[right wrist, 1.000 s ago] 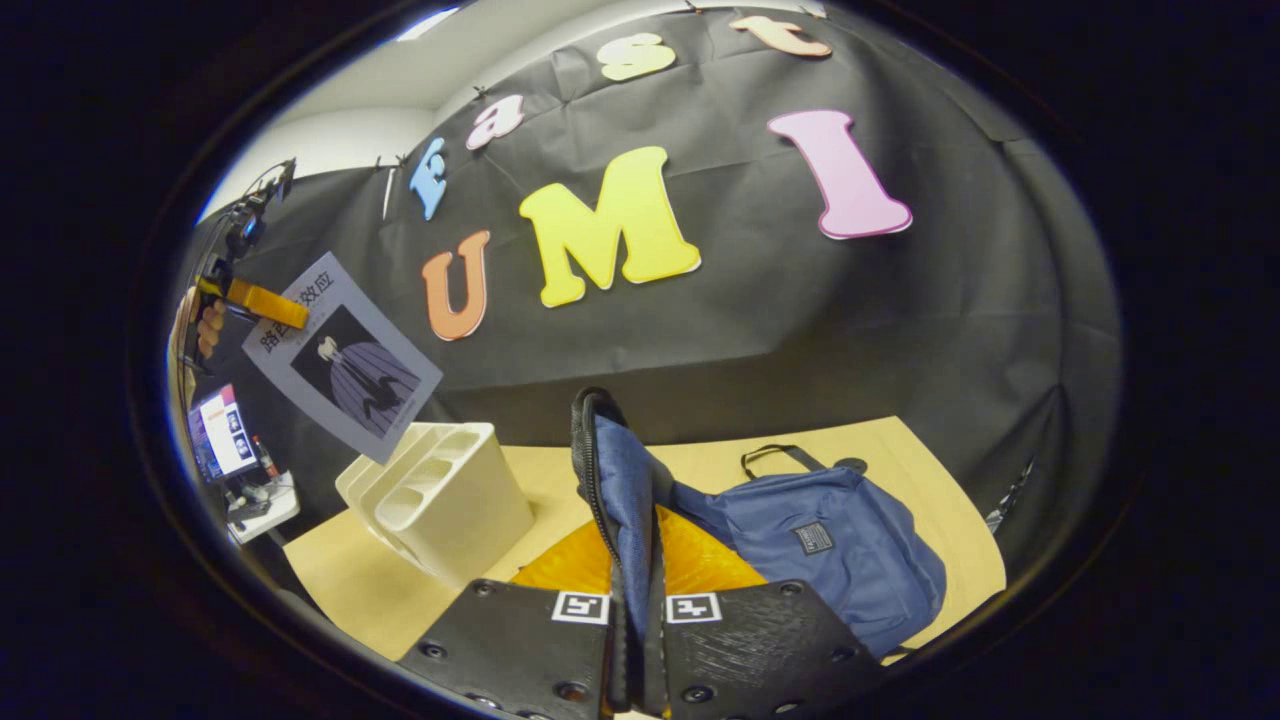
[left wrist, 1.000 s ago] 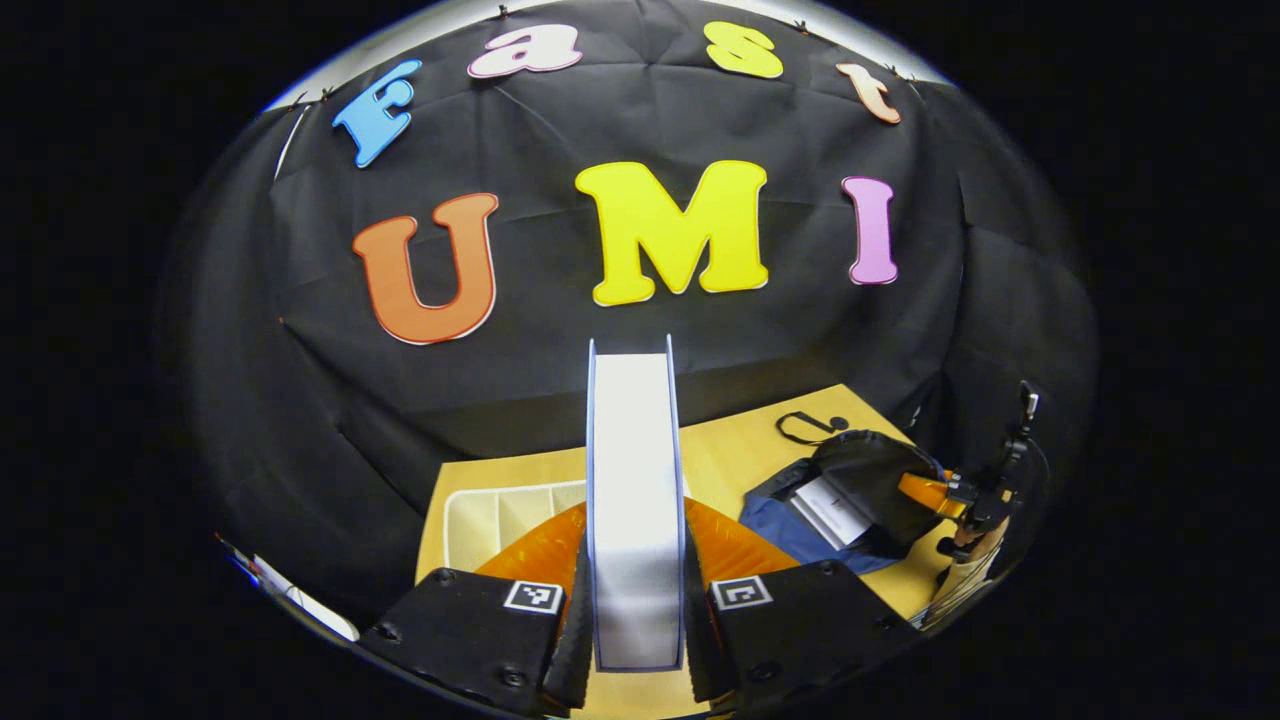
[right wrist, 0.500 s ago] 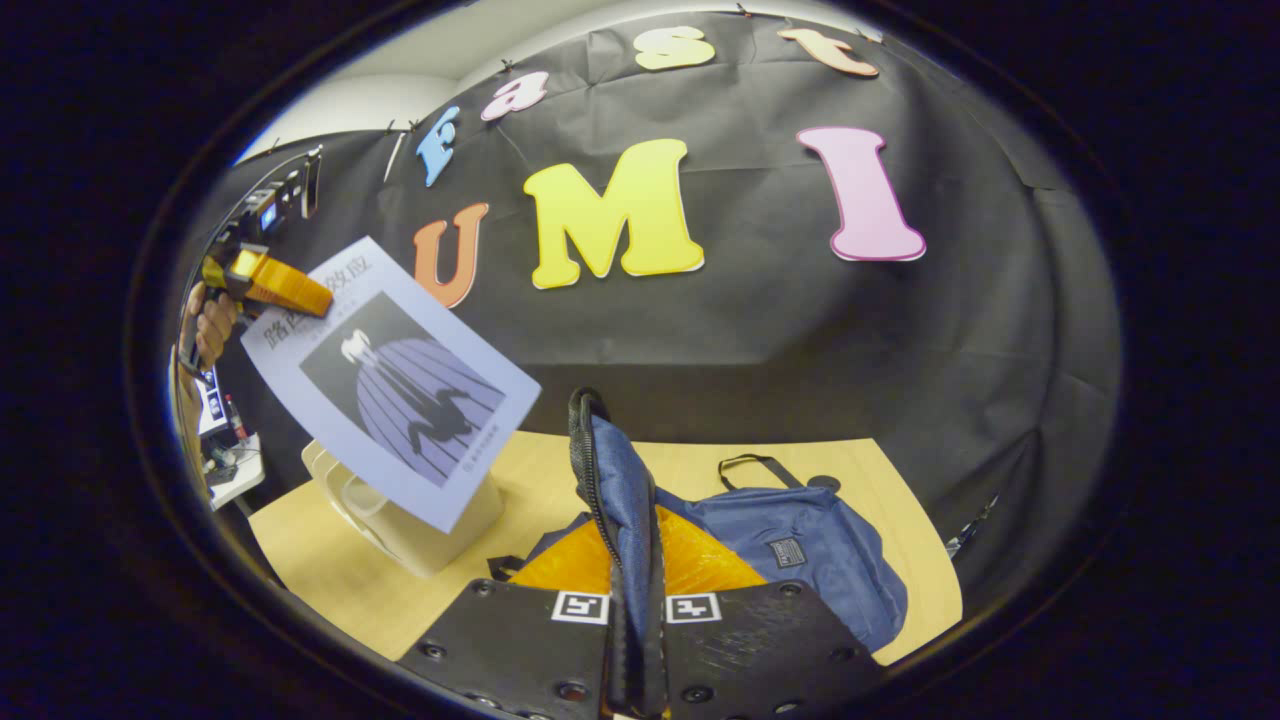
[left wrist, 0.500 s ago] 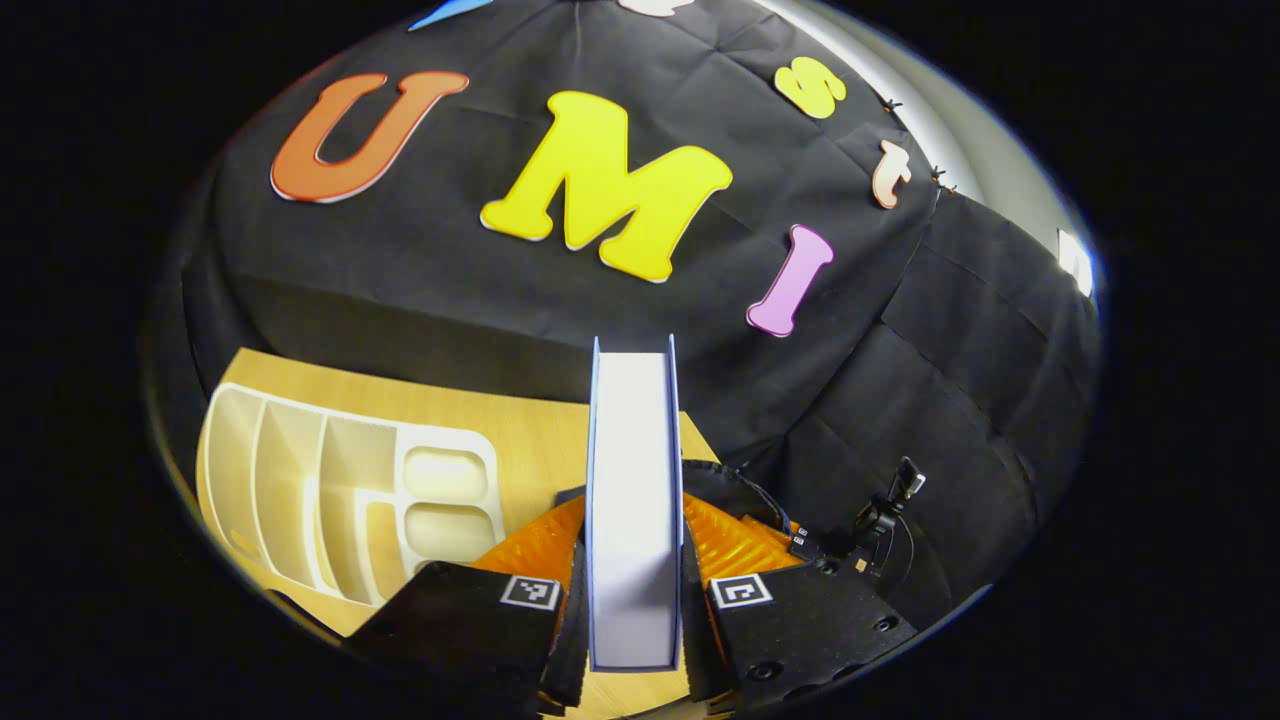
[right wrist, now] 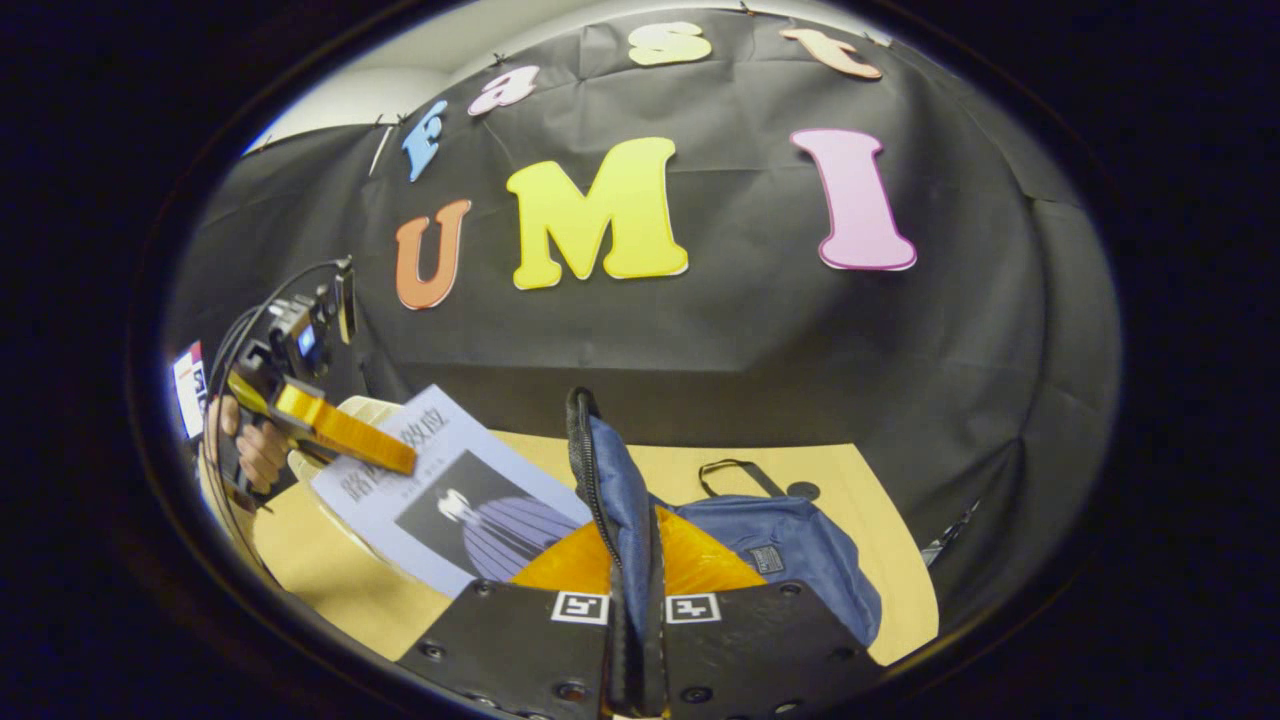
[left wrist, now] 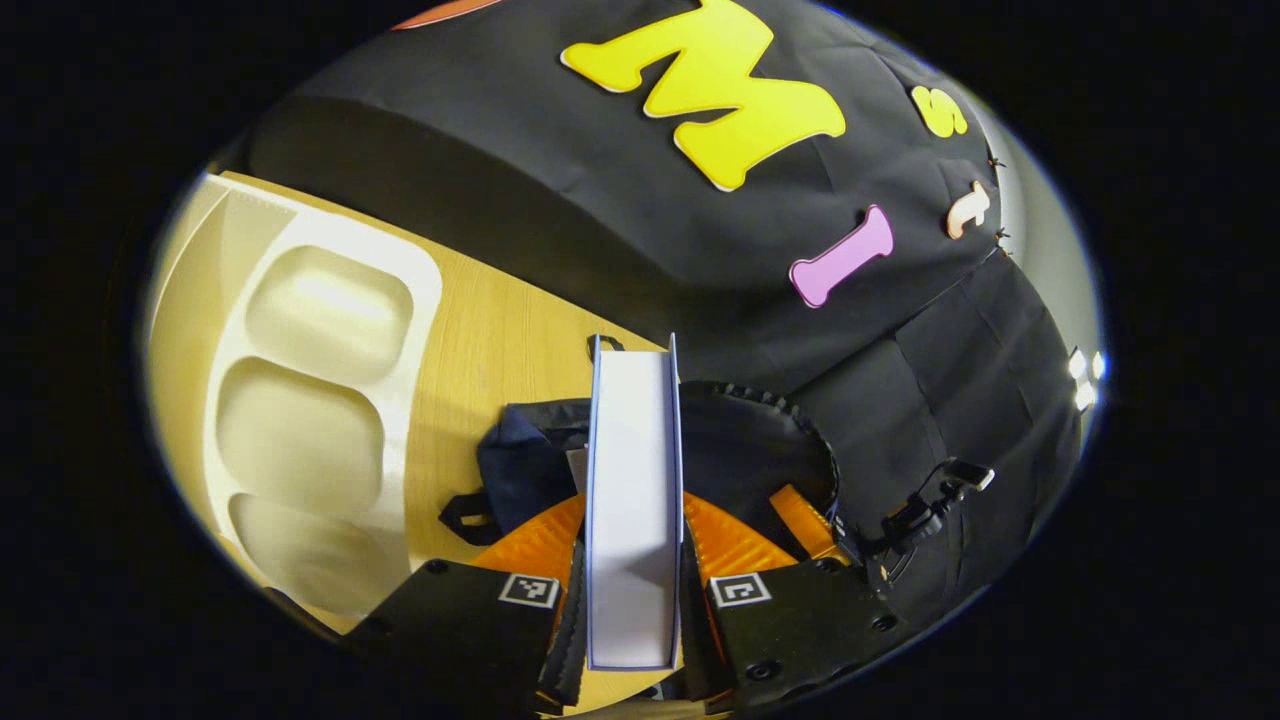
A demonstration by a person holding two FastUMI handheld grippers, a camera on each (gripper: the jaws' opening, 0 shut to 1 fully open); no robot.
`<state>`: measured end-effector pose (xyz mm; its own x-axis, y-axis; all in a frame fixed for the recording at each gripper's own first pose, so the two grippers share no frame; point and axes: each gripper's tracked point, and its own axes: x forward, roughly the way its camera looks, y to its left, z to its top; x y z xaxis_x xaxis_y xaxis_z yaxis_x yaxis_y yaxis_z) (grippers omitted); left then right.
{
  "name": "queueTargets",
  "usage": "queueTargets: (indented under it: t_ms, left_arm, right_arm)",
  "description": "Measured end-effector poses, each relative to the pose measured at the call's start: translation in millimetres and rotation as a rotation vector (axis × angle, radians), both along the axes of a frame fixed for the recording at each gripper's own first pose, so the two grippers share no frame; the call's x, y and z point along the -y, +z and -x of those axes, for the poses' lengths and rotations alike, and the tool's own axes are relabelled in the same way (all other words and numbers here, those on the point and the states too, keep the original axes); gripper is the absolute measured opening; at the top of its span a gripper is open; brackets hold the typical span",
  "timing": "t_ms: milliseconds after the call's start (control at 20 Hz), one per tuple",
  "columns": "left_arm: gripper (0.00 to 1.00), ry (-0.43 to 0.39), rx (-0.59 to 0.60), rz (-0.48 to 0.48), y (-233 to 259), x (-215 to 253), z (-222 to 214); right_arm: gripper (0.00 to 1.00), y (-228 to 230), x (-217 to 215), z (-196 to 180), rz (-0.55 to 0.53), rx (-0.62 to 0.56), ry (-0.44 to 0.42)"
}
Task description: Open the schoolbag, grab two books from the bookshelf and put them into the schoolbag.
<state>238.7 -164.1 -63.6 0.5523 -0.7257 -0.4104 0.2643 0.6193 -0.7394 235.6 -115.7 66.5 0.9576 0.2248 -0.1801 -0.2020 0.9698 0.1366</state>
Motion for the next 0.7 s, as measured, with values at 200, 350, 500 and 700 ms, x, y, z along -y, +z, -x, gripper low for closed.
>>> queueTargets:
  t_ms: [200,350,500,700]
  left_arm:
    - [0.41,0.01,-0.015,0.044,-6,8,-3]
    - [0.41,0.022,-0.027,0.088,-7,18,-6]
    - [0.41,0.035,-0.03,0.122,-9,24,-7]
    - [0.41,0.025,-0.036,0.129,-17,38,-8]
  right_arm:
    - [0.06,19,1,-10,-0.022,0.014,0.0]
    - [0.06,29,-5,-13,-0.038,0.017,0.009]
    - [0.06,38,-11,-14,-0.067,0.001,0.03]
    - [0.06,44,-13,-19,-0.106,-0.013,0.028]
